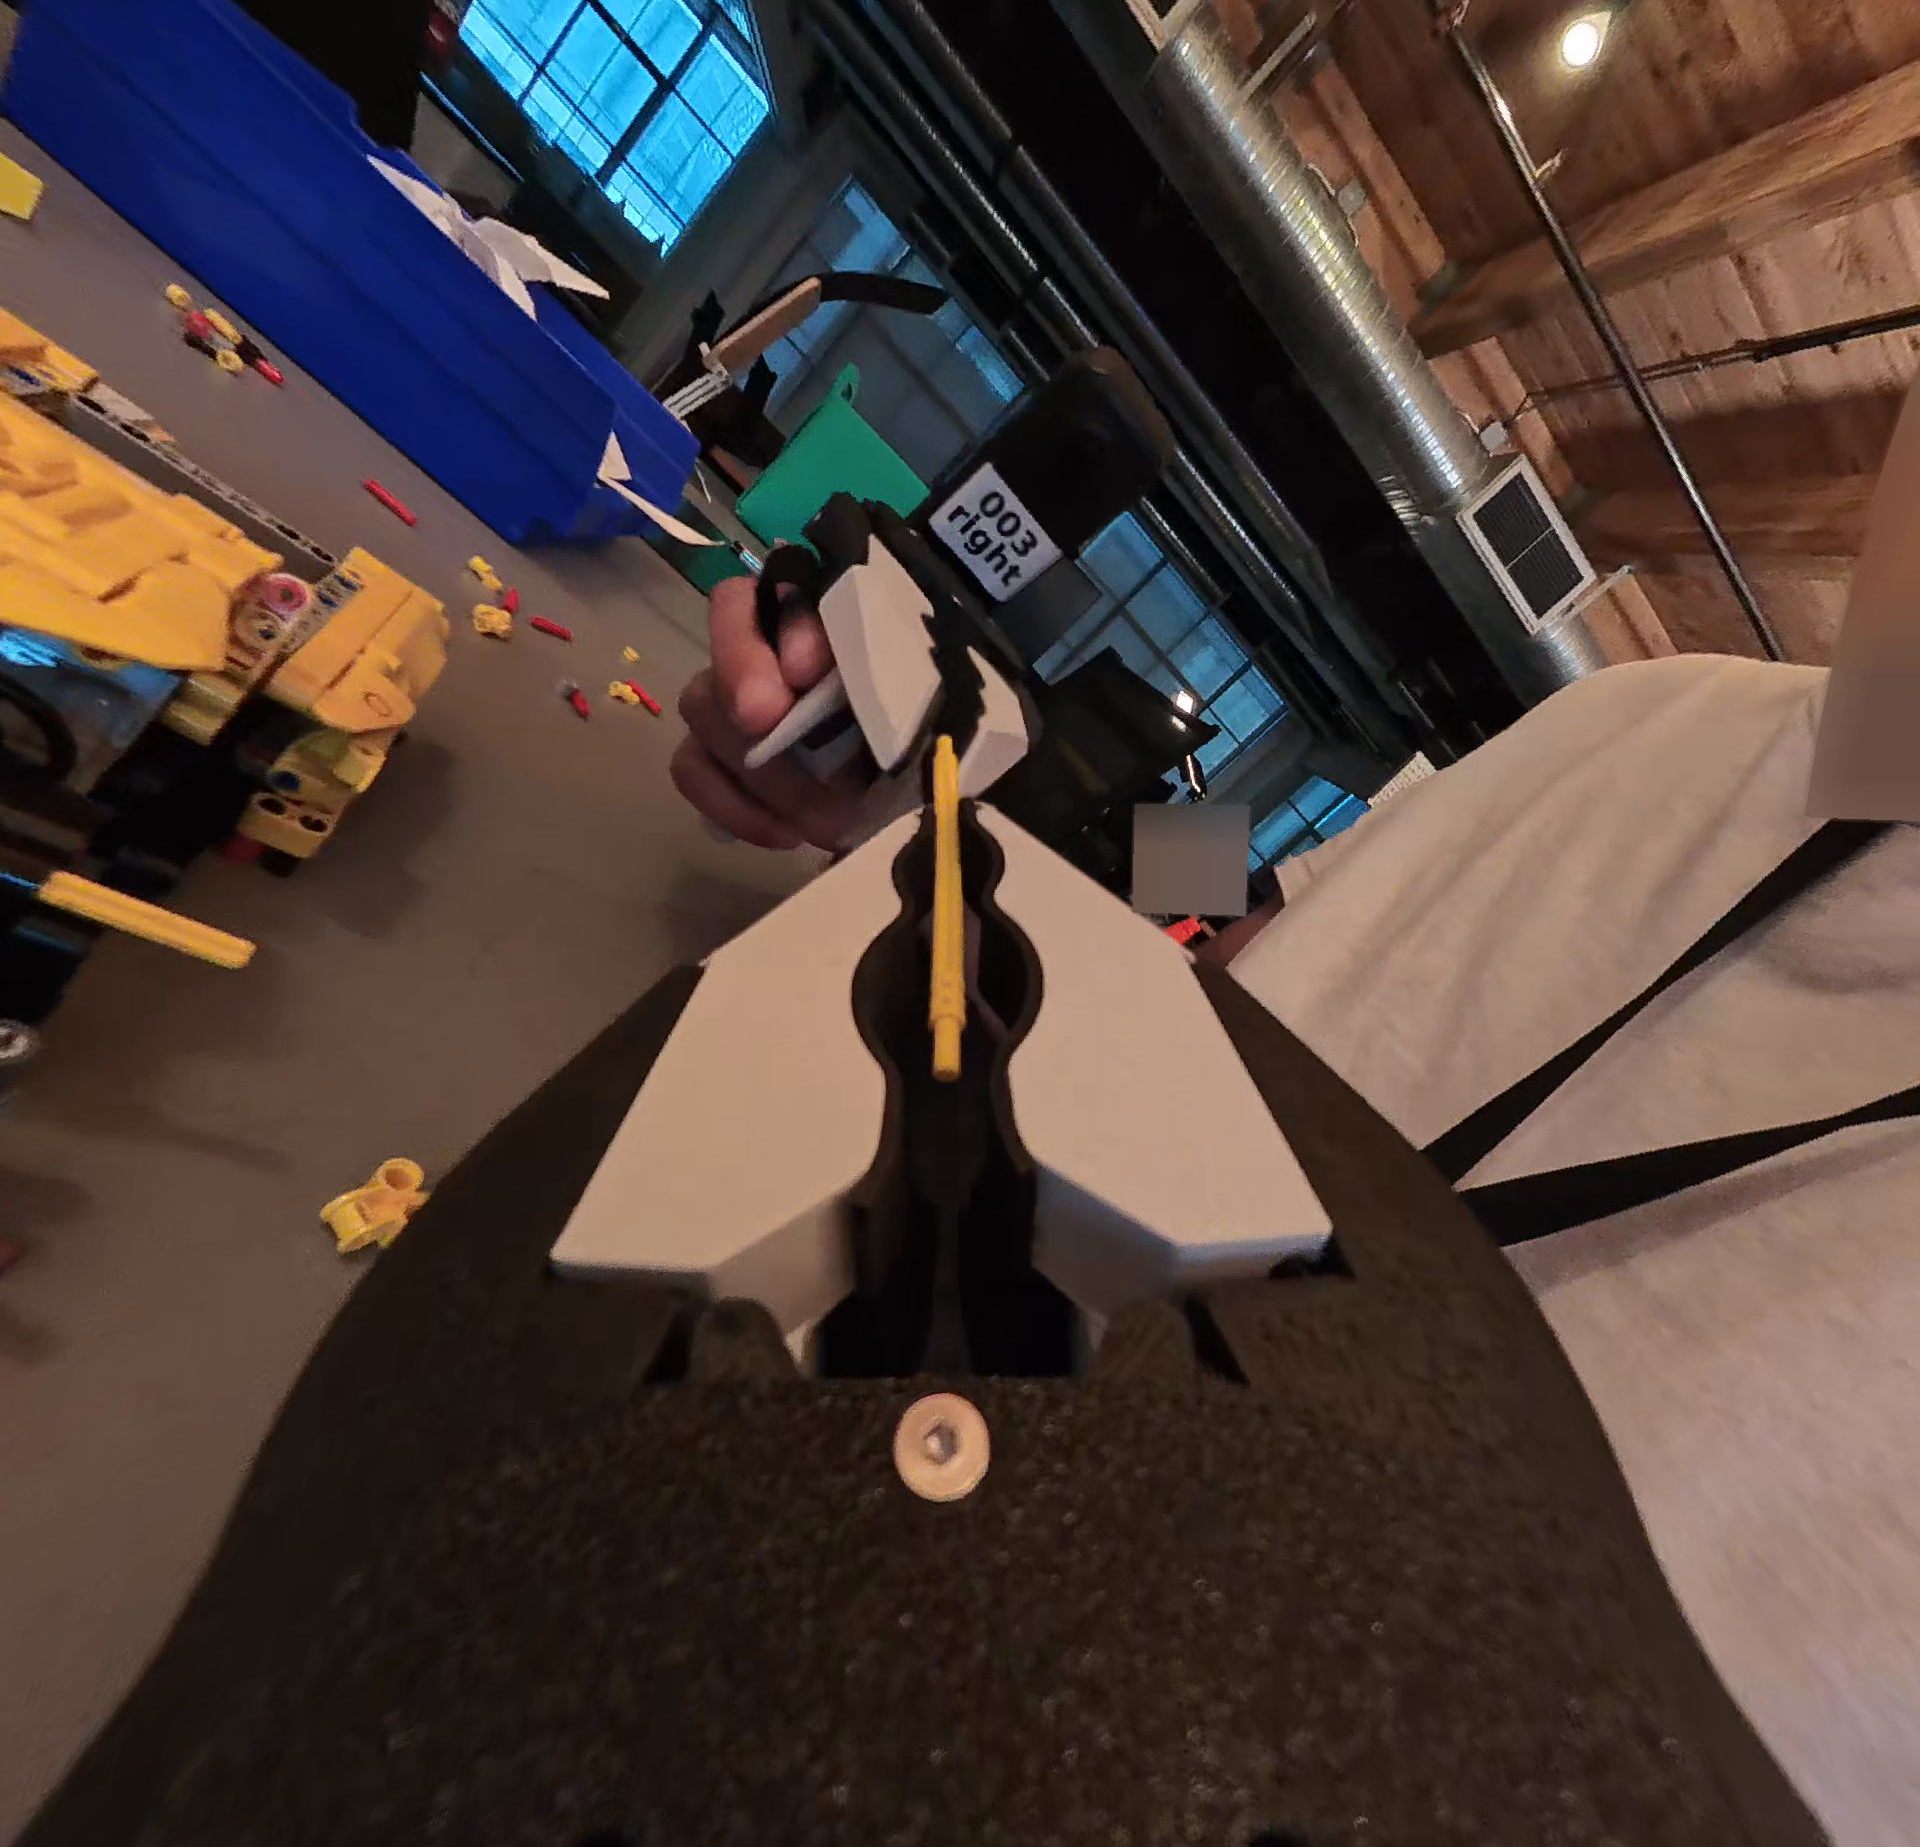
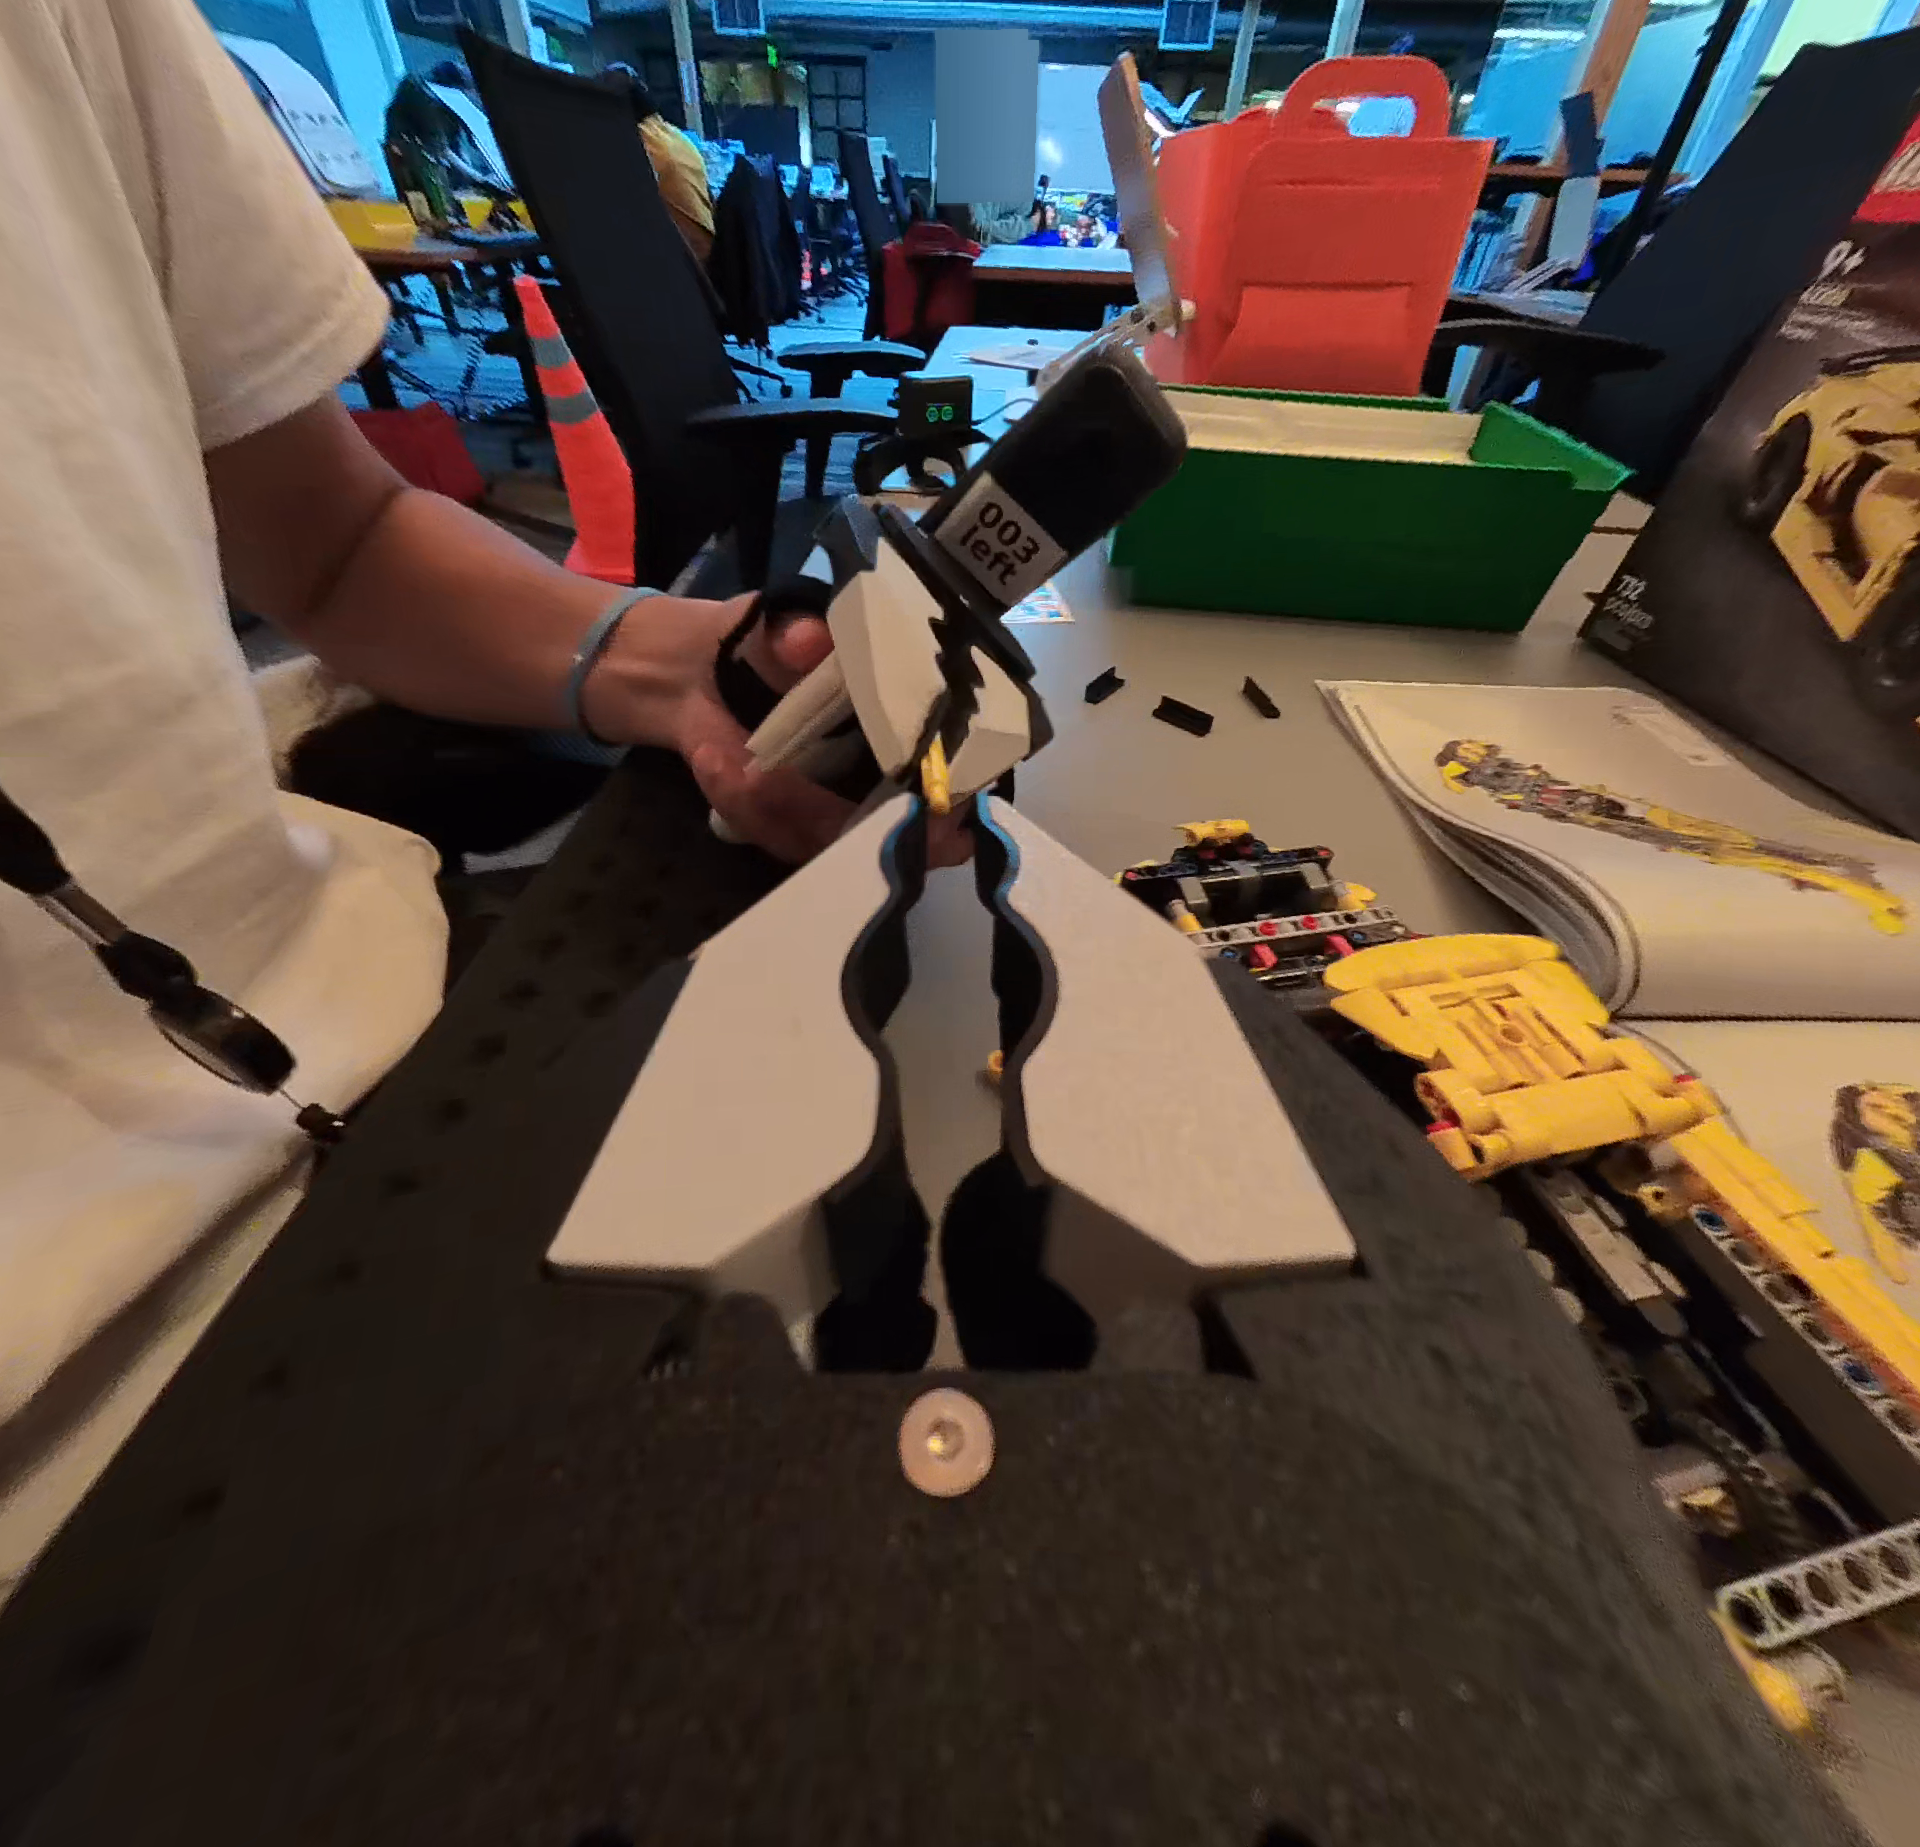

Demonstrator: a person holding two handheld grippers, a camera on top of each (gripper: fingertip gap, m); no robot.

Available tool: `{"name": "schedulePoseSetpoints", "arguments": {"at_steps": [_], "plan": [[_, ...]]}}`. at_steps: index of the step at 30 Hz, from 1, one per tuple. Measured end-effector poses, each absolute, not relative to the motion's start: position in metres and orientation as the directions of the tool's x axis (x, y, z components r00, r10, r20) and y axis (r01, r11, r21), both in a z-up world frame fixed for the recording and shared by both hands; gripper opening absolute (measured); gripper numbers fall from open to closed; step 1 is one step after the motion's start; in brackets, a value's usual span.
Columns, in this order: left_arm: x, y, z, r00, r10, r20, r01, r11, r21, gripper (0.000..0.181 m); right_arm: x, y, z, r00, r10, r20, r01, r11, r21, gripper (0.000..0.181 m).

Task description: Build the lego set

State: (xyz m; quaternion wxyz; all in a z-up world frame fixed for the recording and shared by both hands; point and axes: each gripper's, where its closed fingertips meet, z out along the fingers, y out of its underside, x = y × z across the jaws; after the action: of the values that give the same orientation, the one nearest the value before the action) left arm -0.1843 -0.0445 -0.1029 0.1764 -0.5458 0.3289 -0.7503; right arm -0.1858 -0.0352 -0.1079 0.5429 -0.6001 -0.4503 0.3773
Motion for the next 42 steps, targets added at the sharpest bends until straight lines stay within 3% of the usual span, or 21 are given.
{"name": "schedulePoseSetpoints", "arguments": {"at_steps": [5, 10, 12, 30, 32, 34, 38, 42], "plan": [[-0.184, -0.044, -0.104, -0.344, -0.610, 0.713, -0.101, -0.732, -0.674, 0.003, -0.185, -0.036, -0.108, 0.322, 0.943, 0.082, 0.144, 0.037, -0.989, 0.002], [-0.184, -0.045, -0.105, -0.346, -0.600, 0.722, -0.113, -0.737, -0.666, 0.003, -0.187, -0.038, -0.105, 0.314, 0.946, 0.078, 0.127, 0.039, -0.991, 0.012], [-0.183, -0.047, -0.106, -0.345, -0.606, 0.717, -0.118, -0.730, -0.673, 0.003, -0.188, -0.039, -0.108, 0.306, 0.948, 0.090, 0.148, 0.046, -0.988, 0.004], [-0.185, -0.038, -0.103, -0.332, -0.598, 0.730, -0.069, -0.756, -0.651, 0.003, -0.194, -0.032, -0.110, 0.369, 0.911, 0.185, 0.187, 0.123, -0.975, 0.003], [-0.187, -0.036, -0.107, -0.293, -0.637, 0.713, -0.084, -0.726, -0.682, 0.003, -0.194, -0.031, -0.115, 0.369, 0.917, 0.151, 0.194, 0.083, -0.978, 0.004], [-0.200, -0.022, -0.109, -0.240, -0.689, 0.684, -0.077, -0.689, -0.721, 0.003, -0.193, -0.031, -0.124, 0.355, 0.933, 0.055, 0.203, -0.019, -0.979, 0.016], [-0.237, 0.016, -0.134, -0.002, -0.864, 0.504, -0.139, -0.498, -0.856, 0.003, -0.190, -0.024, -0.176, 0.351, 0.936, -0.002, 0.439, -0.167, -0.883, 0.031], [-0.241, 0.016, -0.140, 0.025, -0.913, 0.407, -0.158, -0.406, -0.900, 0.003, -0.195, -0.013, -0.211, 0.334, 0.941, -0.052, 0.618, -0.260, -0.742, 0.032]]}}
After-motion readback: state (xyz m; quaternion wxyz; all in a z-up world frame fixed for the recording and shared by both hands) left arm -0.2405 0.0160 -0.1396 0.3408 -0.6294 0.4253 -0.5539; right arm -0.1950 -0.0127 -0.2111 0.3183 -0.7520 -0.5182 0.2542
